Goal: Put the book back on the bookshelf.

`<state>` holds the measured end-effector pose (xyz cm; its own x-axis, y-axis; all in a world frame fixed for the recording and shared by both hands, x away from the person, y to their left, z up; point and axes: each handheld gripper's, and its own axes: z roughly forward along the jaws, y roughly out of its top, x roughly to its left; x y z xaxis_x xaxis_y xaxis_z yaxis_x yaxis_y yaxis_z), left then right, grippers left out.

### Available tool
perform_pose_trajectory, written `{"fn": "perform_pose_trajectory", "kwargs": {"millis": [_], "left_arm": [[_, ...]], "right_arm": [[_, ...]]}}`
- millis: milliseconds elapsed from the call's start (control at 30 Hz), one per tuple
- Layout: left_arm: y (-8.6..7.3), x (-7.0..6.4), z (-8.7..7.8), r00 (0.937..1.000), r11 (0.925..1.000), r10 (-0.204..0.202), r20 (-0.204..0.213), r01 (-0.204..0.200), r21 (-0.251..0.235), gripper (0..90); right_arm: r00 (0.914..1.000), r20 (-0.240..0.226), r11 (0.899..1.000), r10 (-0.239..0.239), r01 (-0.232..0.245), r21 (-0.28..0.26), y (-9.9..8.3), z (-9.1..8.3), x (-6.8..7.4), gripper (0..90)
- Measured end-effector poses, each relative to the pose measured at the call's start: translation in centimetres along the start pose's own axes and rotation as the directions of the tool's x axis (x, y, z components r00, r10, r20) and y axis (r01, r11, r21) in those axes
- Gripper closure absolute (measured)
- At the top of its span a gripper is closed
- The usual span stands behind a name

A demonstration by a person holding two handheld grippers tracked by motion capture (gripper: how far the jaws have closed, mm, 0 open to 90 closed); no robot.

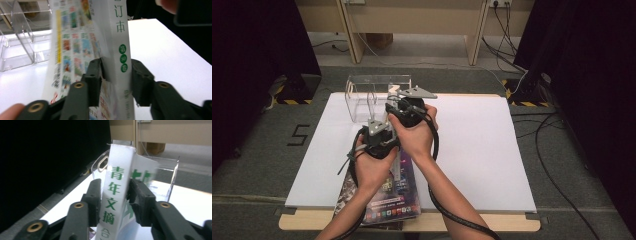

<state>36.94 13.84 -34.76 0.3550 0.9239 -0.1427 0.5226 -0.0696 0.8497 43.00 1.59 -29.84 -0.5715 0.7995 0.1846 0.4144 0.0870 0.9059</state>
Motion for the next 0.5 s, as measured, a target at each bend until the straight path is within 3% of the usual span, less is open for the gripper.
{"fn": "perform_pose_trajectory", "kwargs": {"millis": [100,133,167,233,300,333,367,400,433,500], "left_arm": [[0.0,1.3,-0.3,1.0,0.9998,0.008,-0.001,-0.008,0.018,71.9],[-0.1,1.9,-0.2,0.9998,0.9993,0.01,0.017,-0.01,0.035,73.4],[-0.2,2.4,-0.1,0.9994,0.9986,0.0,0.035,-0.002,0.052,73.8],[-0.5,2.9,0.3,0.9982,0.9962,0.017,0.058,-0.022,0.084,73.9],[-1.1,3.0,0.9,0.9954,0.9935,0.03,0.092,-0.039,0.107,73.9],[-1.1,3.0,0.9,0.9954,0.9935,0.03,0.092,-0.039,0.107,74.0],[-1.1,3.2,1.0,0.995,0.993,0.026,0.096,-0.037,0.112,74.0],[-1.1,3.2,1.0,0.995,0.993,0.026,0.096,-0.037,0.112,74.0],[-0.9,3.6,1.0,0.9953,0.9937,0.015,0.095,-0.025,0.109,74.0],[-0.7,3.9,0.9,0.9949,0.9943,0.004,0.1,-0.015,0.106,74.0]], "right_arm": [[0.9995,-0.005,0.999,0.032,-0.032,0.005,0.0,0.2,-0.4,55.5],[0.9979,-0.032,0.998,0.056,-0.056,0.008,-0.1,0.3,-0.8,57.0],[0.9971,-0.052,0.998,0.056,-0.055,0.004,0.0,0.1,-1.5,64.1],[0.9954,-0.079,0.998,0.055,-0.055,-0.005,0.1,-0.5,-2.1,61.7],[0.995,-0.081,0.998,0.059,-0.061,-0.022,0.2,-1.3,-2.8,61.0],[0.995,-0.081,0.998,0.059,-0.061,-0.022,0.2,-1.3,-2.8,61.0],[0.9955,-0.067,0.997,0.066,-0.069,-0.04,0.2,-2.4,-3.8,60.8],[0.9955,-0.067,0.997,0.066,-0.069,-0.04,0.2,-2.4,-3.8,60.8],[0.9958,-0.051,0.995,0.076,-0.079,-0.06,-0.1,-3.5,-5.1,60.7],[0.996,-0.039,0.995,0.08,-0.082,-0.062,-0.2,-4.2,-5.8,60.5]]}}
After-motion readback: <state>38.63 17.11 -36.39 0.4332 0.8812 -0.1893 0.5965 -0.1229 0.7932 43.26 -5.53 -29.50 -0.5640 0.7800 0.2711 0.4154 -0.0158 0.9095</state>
